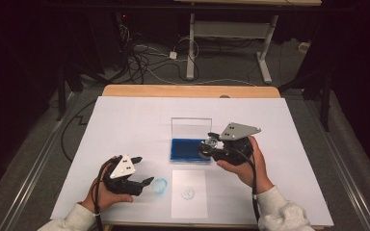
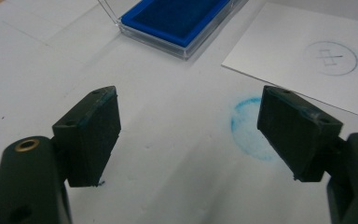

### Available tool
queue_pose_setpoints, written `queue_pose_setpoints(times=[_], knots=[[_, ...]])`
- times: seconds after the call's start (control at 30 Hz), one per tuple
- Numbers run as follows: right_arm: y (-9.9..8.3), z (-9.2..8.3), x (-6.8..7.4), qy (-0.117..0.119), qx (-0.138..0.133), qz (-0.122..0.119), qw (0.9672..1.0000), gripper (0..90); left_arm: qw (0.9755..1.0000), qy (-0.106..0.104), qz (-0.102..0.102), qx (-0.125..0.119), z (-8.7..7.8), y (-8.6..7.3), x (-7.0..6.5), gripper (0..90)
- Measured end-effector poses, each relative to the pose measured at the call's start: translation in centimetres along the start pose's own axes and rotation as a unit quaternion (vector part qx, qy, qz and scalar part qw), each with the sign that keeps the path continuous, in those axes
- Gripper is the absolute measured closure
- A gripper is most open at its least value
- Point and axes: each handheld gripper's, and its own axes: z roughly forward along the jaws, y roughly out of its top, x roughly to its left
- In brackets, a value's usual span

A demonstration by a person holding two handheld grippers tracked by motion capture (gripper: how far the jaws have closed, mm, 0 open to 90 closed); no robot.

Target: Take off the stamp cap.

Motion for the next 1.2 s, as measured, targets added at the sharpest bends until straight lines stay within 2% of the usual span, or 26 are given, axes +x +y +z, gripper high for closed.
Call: queue_pose_setpoints(times=[0.03,0.17,0.27,0.37,0.43,0.5,0.6,0.67,0.73,0.83,0.93,1.03,1.2], knots=[[0.2,0.2,0.2,0.001,-0.002,0.0,1.0,56.8,1.0,-0.003,0.002,0.001,0.3,0.4,-0.1,20.7],[0.8,1.1,1.0,0.018,-0.01,0.001,0.9998,56.8,0.9994,-0.024,0.009,-0.023,1.4,2.5,-0.8,20.7],[1.3,1.8,1.7,0.031,-0.017,-0.001,0.9994,56.8,0.9988,-0.022,0.023,-0.037,2.2,4.0,-1.8,20.8],[1.7,2.2,2.4,0.05,-0.026,-0.001,0.9984,56.8,0.9978,-0.031,0.019,-0.056,2.8,5.1,-2.4,20.8],[1.9,2.4,2.8,0.061,-0.031,-0.001,0.9977,56.7,0.9974,-0.029,0.022,-0.063,3.3,5.5,-2.7,20.8],[2.0,2.5,3.2,0.069,-0.03,-0.001,0.9971,56.8,0.9965,-0.041,0.023,-0.069,3.7,5.9,-3.0,20.8],[2.0,2.5,3.5,0.081,-0.034,0.001,0.9961,56.8,0.996,-0.043,0.029,-0.072,4.1,6.3,-3.5,20.7],[1.9,2.6,3.5,0.087,-0.035,0.002,0.9956,56.7,0.9947,-0.037,0.034,-0.09,3.9,6.5,-3.8,22.4],[1.8,2.6,3.6,0.094,-0.039,0.009,0.9948,56.8,0.9929,-0.04,0.032,-0.108,3.5,6.6,-3.9,24.9],[1.7,2.6,3.6,0.098,-0.043,0.013,0.9941,56.7,0.9926,-0.037,0.036,-0.11,3.3,6.6,-4.0,27.9],[1.6,2.5,3.6,0.1,-0.044,0.016,0.9939,56.7,0.9935,-0.028,0.046,-0.101,3.4,6.6,-4.2,32.2],[1.4,2.5,3.7,0.101,-0.045,0.016,0.9938,56.8,0.9937,-0.034,0.049,-0.095,3.5,6.6,-4.3,34.1],[1.3,2.7,4.0,0.106,-0.05,0.023,0.9929,56.8,0.9944,-0.044,0.04,-0.087,4.1,6.4,-4.2,32.2]])
